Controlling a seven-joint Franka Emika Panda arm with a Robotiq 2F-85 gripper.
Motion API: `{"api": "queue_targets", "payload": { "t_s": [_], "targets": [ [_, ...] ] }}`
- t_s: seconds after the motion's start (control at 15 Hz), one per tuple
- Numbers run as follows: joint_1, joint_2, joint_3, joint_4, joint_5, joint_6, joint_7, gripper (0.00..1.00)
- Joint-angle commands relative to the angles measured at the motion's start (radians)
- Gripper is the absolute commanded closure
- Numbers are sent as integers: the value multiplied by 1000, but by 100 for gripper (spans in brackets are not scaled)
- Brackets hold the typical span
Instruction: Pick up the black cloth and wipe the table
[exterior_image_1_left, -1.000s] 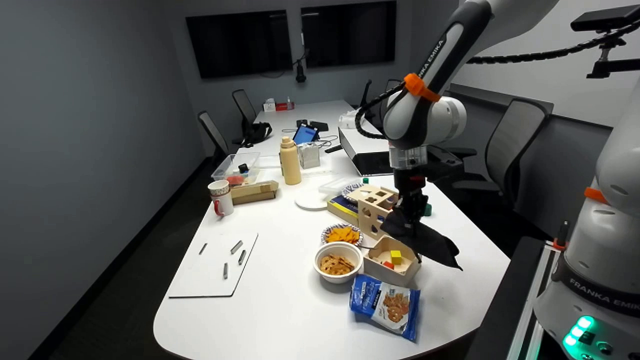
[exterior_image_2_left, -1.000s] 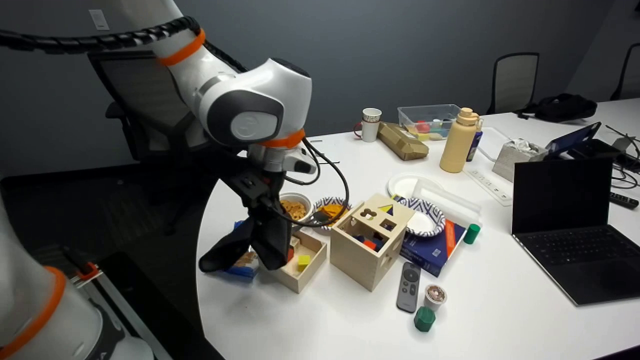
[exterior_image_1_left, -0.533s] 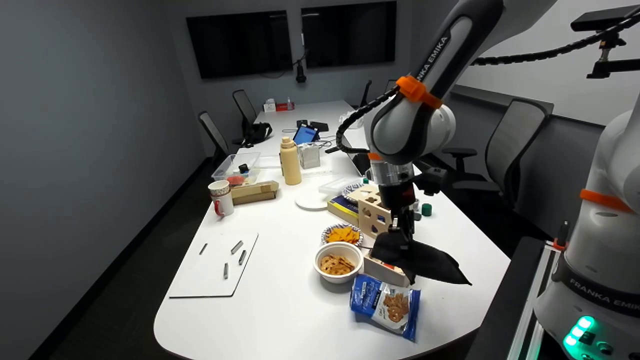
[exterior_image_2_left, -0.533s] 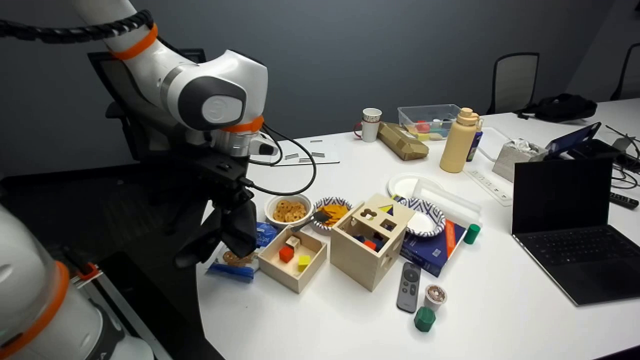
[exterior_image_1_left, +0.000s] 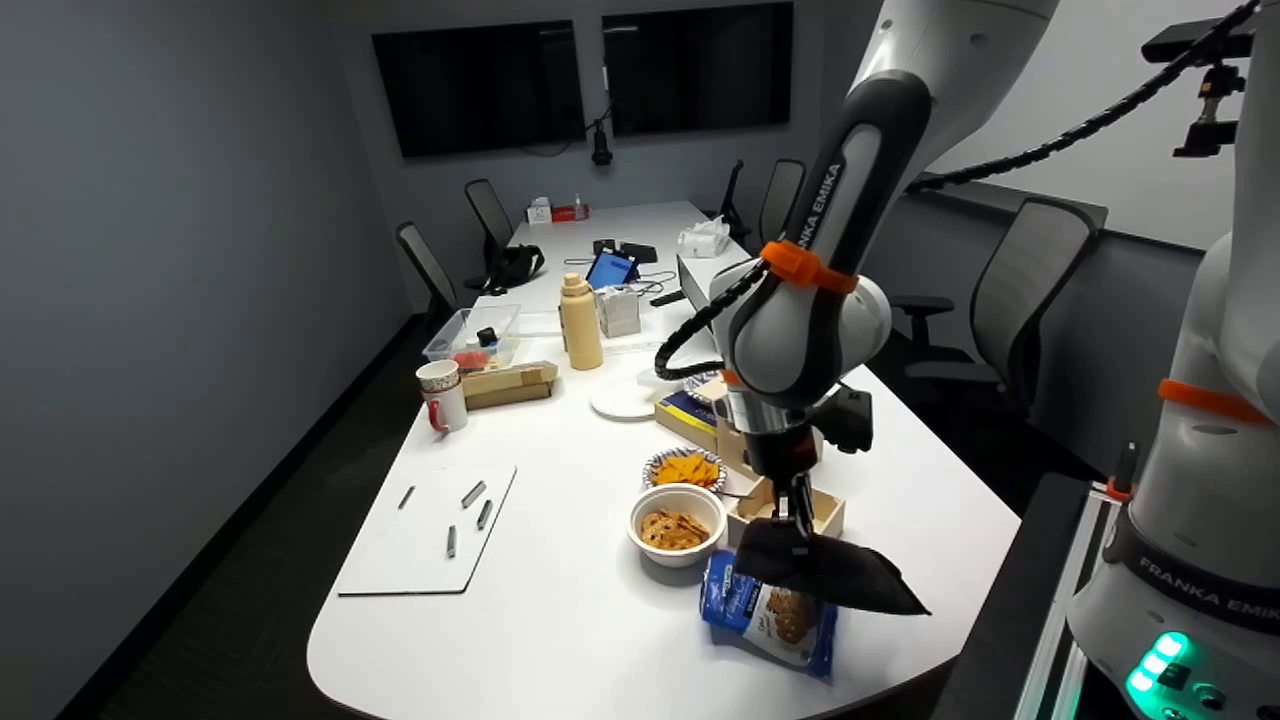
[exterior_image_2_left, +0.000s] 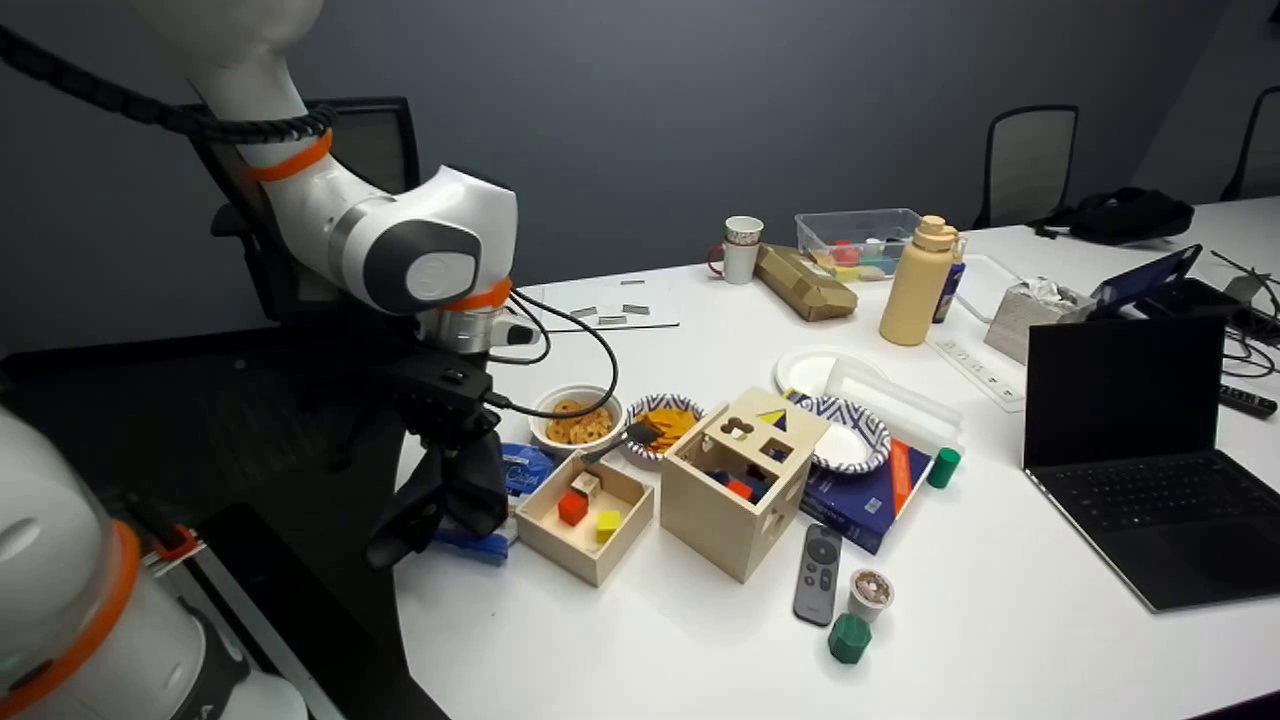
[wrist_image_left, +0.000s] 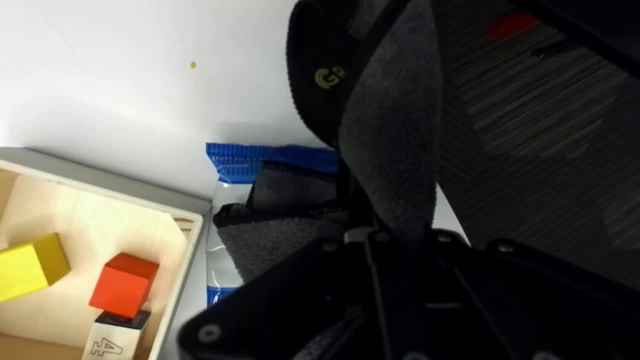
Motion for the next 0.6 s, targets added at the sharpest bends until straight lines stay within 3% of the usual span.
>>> {"api": "queue_targets", "payload": {
  "t_s": [0.0, 0.33, 0.4, 0.47, 0.53],
  "targets": [
    [-22, 131, 31, 82, -14, 89, -14, 98],
    [-68, 226, 65, 162, -22, 157, -7, 98],
    [-78, 233, 69, 171, -26, 169, -6, 66],
    [-86, 241, 74, 178, -29, 179, -4, 65],
    [-94, 246, 77, 183, -33, 188, -2, 58]
  ]
}}
